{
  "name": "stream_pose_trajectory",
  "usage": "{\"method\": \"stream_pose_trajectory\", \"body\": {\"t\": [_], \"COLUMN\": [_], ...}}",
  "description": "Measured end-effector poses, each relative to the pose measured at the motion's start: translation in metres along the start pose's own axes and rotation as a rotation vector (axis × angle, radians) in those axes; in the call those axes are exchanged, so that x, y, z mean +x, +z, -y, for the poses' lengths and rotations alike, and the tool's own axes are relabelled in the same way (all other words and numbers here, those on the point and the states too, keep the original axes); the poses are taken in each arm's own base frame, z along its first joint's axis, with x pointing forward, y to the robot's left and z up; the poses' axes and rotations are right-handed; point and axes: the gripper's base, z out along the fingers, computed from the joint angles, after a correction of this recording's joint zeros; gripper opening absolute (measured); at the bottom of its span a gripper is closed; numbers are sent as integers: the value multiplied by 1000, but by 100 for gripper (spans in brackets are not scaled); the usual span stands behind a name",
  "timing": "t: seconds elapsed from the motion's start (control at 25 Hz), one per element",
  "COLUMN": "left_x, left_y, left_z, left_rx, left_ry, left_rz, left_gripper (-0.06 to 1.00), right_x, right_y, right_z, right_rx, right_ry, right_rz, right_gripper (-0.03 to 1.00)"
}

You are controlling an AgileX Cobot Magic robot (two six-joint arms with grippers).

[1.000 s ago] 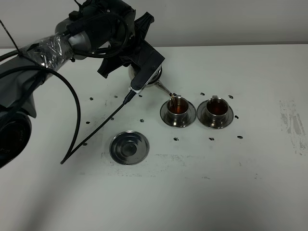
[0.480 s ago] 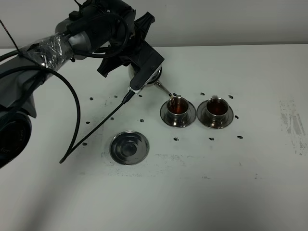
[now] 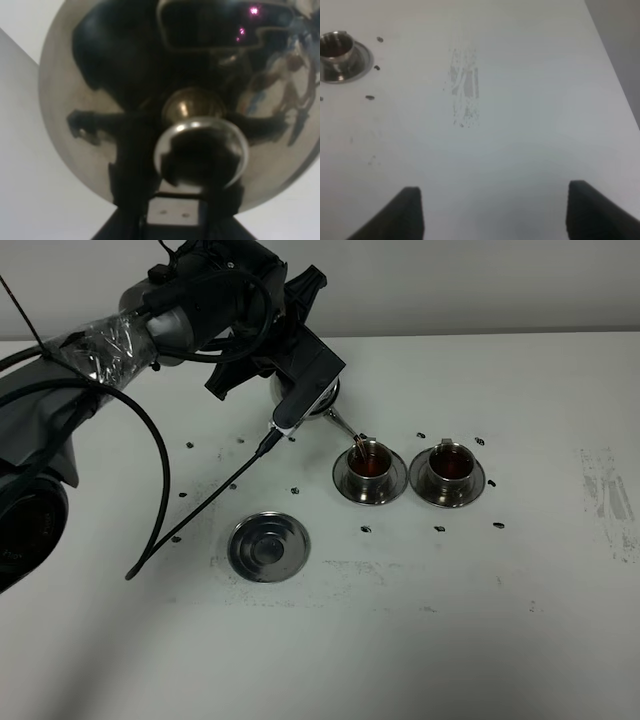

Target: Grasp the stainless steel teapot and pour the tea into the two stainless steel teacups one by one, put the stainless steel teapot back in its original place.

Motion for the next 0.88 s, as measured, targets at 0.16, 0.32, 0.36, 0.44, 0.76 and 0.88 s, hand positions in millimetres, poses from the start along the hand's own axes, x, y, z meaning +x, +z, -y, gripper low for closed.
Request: {"method": "stream_pose_trajectory", "body": {"t": [0.16,0.32,0.36,0.44,0.76,0.88], "left_x": [0,0,0,0,1,1], "left_y": [0,0,0,0,0,0], "left_z": [0,0,0,0,0,0], "left_rx": [0,-2,-2,-2,-2,-2], "left_ry": [1,2,2,2,4,4], "left_rz": [-2,-3,-3,-3,-6,-6], "left_gripper": [18,18,18,18,18,18], "right_x": [0,0,0,0,0,0], "right_y": [0,0,0,0,0,0], "right_z": [0,0,0,0,0,0], "right_rx": [0,0,0,0,0,0], "right_ry": [0,0,0,0,0,0], "right_rz": [0,0,0,0,0,0], "right_gripper": [58,58,58,58,58,58]}}
